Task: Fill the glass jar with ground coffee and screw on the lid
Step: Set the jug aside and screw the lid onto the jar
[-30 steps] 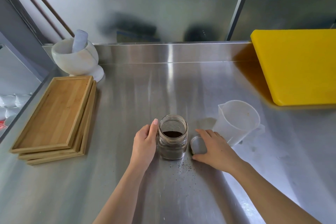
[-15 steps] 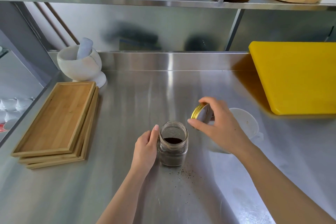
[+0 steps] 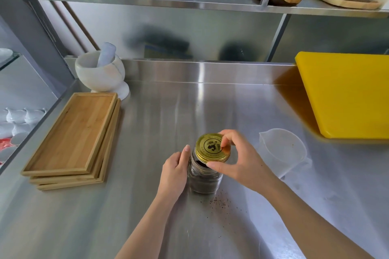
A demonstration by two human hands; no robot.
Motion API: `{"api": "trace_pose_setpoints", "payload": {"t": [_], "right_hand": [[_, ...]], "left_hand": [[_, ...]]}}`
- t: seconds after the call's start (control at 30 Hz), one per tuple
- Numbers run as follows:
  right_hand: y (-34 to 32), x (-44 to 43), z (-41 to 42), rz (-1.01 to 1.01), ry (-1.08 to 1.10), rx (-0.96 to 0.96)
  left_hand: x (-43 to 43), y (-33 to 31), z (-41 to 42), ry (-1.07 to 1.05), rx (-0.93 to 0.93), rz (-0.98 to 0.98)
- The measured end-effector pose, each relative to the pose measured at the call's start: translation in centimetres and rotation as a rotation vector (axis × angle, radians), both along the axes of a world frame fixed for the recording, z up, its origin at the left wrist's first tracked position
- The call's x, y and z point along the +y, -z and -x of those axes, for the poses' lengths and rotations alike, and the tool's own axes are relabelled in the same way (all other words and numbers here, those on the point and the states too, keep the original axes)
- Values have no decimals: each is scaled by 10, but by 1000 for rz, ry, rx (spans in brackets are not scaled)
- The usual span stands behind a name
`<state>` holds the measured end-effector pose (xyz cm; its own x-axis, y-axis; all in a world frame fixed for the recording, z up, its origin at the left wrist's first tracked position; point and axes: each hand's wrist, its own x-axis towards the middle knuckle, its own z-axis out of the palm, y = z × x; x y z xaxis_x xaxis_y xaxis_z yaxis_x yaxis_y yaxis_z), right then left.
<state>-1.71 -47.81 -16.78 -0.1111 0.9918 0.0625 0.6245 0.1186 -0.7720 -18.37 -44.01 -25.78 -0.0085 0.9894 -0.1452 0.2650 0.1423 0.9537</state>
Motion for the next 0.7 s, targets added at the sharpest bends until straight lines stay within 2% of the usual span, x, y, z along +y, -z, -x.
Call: {"api": "trace_pose_setpoints", "payload": {"t": [0.37,0.7], "right_hand": [[-8,11,-3,55,-187,-138],[-4,12,-5,25,-245,-191]], "left_hand": [[0,7,1,25,-27,-8],[-1,3,-1,12,2,-29]]}}
